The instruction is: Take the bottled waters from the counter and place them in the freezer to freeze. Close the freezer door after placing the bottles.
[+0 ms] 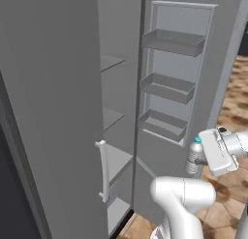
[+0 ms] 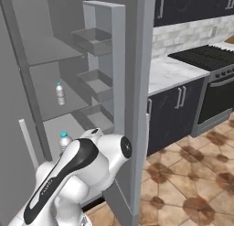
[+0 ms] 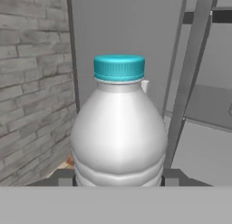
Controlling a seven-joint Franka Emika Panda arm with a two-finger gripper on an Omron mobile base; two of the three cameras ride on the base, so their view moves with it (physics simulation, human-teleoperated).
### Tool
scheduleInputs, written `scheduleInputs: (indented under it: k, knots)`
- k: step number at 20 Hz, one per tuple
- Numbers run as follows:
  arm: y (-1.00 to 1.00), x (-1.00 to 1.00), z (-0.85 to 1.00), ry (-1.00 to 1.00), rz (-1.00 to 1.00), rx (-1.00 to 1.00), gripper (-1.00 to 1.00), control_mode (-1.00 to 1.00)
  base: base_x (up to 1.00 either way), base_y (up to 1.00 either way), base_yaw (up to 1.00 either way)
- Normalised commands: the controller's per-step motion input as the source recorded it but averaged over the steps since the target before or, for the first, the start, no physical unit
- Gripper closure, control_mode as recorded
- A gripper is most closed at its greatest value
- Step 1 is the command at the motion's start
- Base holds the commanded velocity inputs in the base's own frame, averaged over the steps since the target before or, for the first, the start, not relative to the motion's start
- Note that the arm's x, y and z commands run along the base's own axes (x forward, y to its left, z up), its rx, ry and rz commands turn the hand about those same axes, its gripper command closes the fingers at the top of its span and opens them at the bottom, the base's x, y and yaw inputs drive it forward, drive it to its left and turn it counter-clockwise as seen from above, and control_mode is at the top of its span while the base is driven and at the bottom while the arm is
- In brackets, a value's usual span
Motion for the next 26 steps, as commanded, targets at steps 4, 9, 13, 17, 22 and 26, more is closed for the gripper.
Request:
scheduleInputs:
  k: [4,9,13,17,22,26]
  knots:
    - [0.0,0.0,0.0,0.0,0.0,0.0,1.0,1.0,0.36,0.46,-0.17]
    - [0.0,0.0,0.0,0.0,0.0,0.0,1.0,1.0,0.23,0.33,-0.15]
    - [0.0,0.0,0.0,0.0,0.0,0.0,1.0,1.0,0.24,0.19,-0.11]
    - [0.0,0.0,0.0,0.0,0.0,0.0,1.0,1.0,0.26,0.16,-0.07]
    - [0.0,0.0,0.0,0.0,0.0,0.0,1.0,1.0,0.28,0.18,-0.07]
    - [0.0,0.0,0.0,0.0,0.0,0.0,1.0,1.0,0.31,0.22,-0.07]
